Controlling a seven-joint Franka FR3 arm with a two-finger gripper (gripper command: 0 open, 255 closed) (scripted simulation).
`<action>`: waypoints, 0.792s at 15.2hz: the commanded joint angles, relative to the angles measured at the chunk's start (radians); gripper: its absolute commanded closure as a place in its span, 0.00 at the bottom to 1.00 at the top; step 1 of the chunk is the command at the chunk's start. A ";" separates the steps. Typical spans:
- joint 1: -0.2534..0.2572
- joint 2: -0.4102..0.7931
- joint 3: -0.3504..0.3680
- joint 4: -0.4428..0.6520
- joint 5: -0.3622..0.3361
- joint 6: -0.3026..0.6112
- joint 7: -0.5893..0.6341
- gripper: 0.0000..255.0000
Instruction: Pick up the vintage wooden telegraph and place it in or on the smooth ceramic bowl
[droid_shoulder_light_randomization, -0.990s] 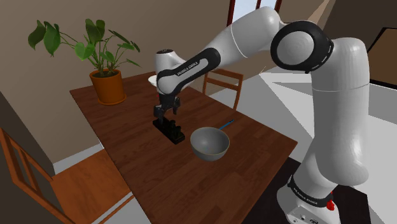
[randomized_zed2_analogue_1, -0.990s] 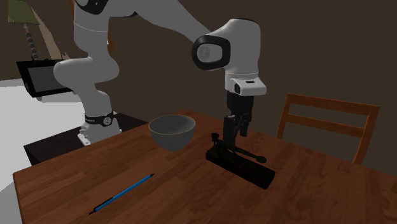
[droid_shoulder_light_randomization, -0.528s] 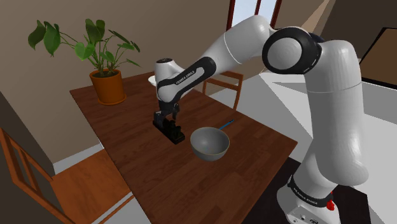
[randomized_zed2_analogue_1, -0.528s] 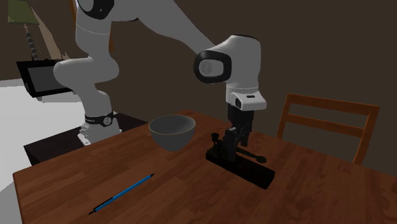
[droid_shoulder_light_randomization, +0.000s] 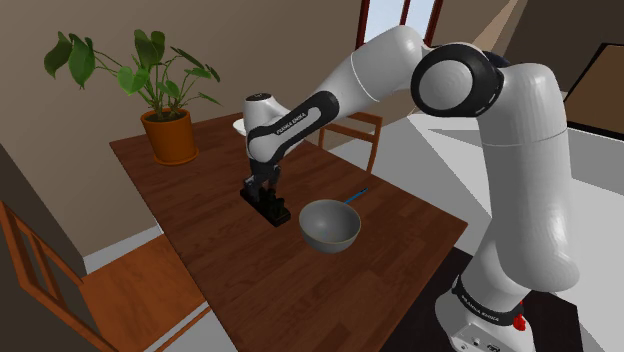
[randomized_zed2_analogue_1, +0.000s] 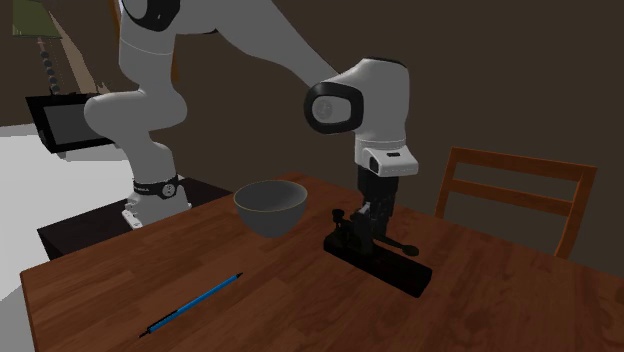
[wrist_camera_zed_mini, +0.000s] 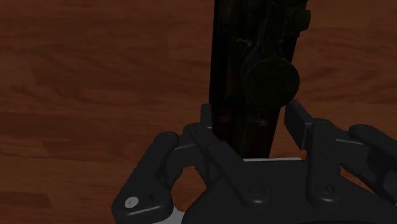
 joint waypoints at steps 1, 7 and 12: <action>0.000 0.000 0.000 0.000 0.000 0.000 0.000 1.00; 0.000 0.000 0.000 0.000 0.000 0.000 0.000 1.00; -0.001 -0.024 0.002 0.006 0.004 -0.030 -0.003 1.00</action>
